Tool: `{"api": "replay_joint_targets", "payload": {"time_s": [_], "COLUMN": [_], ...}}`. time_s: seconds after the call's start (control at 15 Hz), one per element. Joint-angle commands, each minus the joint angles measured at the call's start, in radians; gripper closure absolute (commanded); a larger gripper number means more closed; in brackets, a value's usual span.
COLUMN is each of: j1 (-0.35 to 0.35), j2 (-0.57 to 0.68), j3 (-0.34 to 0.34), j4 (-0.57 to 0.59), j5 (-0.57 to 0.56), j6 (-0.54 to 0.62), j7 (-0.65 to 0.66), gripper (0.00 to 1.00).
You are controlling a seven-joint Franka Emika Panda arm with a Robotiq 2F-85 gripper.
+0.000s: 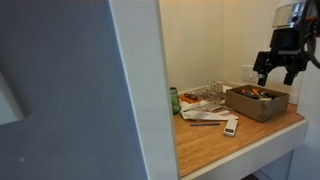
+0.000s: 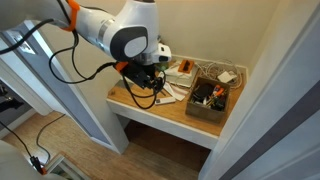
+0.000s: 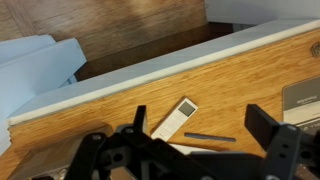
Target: Pick up the white remote and put it on the gray and white object on the left
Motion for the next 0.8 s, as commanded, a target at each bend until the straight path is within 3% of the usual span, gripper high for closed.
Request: {"api": "replay_joint_targets", "payload": {"time_s": [0.0,0.53,0.67,0.73], "j1": [-0.010,0.002,0.010,0.000], "j2": [0.164,0.376,0.422,0.370], "j3": [0.011,0.020,0.021,0.018], "j4": [0.104,0.209,0.255,0.197], "j5": [0.050,0.014,-0.021,0.005], "j6": [-0.004,0.081,0.053,0.069], "j7": [0.114,0.387,0.400,0.360], "gripper": [0.00,0.00,0.00,0.00]}}
